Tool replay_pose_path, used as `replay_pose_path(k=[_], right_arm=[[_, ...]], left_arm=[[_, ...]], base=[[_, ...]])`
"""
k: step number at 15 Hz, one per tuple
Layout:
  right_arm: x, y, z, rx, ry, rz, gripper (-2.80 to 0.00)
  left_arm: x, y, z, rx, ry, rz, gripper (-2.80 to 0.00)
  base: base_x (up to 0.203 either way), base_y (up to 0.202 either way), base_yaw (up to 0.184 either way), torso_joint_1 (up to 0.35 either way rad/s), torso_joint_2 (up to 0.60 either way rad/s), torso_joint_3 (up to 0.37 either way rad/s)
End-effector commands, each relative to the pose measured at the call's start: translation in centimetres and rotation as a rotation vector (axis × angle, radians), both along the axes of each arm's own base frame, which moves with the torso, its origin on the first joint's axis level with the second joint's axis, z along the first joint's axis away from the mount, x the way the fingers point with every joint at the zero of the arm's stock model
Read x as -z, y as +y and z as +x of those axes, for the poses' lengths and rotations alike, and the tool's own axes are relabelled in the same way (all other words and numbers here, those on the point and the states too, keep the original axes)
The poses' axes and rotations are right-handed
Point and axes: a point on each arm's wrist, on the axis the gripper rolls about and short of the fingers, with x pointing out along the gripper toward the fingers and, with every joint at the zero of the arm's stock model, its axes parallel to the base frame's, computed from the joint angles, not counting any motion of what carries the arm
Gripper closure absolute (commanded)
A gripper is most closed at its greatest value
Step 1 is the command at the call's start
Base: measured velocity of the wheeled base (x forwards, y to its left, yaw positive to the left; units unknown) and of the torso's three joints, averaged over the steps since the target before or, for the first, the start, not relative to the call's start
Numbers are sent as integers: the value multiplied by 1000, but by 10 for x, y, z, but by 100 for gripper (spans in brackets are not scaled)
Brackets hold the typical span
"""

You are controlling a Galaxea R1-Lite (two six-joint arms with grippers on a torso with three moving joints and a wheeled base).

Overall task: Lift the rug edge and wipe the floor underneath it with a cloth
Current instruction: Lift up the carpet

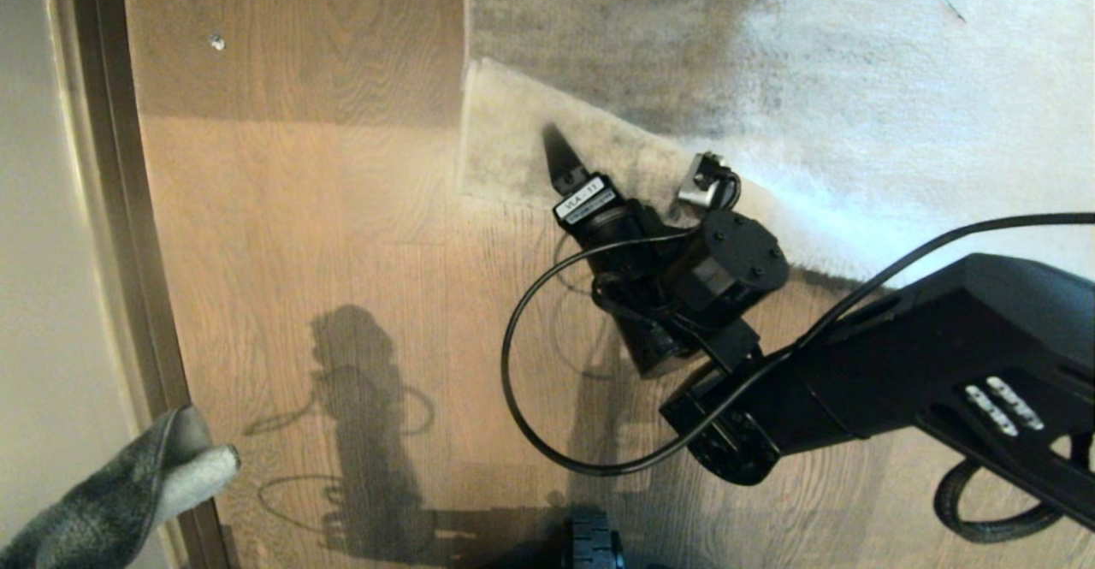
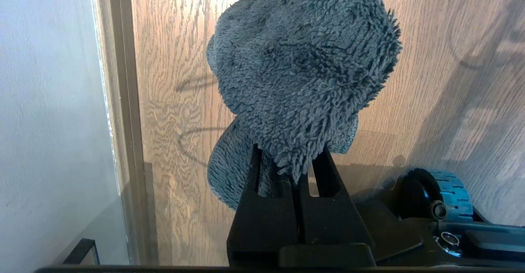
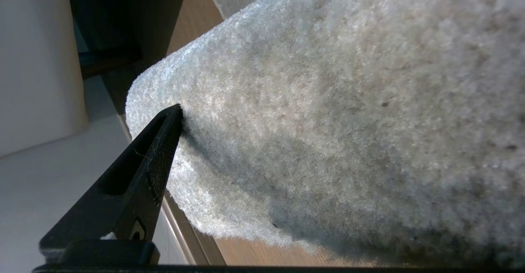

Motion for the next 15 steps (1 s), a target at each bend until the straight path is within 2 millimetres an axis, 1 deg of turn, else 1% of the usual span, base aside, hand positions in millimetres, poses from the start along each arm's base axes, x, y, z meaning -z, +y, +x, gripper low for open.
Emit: replay_pose_path(k=[1,2,6,11,15], right_arm=[[-4,-4,-4,1,-23,32,-280],[-2,-5,-4,1,-17,26,-280],[-6,-8,-6,8,-19,28,-280],[-3,-8,-5,51,4,38,-280],[16,-15,-10,95,78,-14,-280]], left_arm=[[0,0,0,-1,0,-1,0],[0,0,0,1,0,-1,0],[0,0,0,0,0,-1,0],[0,0,0,-1,0,-1,0],[0,0,0,-1,0,-1,0]], base=[[0,0,0,0,0,0],[0,0,0,0,0,0],[0,0,0,0,0,0],[0,0,0,0,0,0],[0,0,0,0,0,0]])
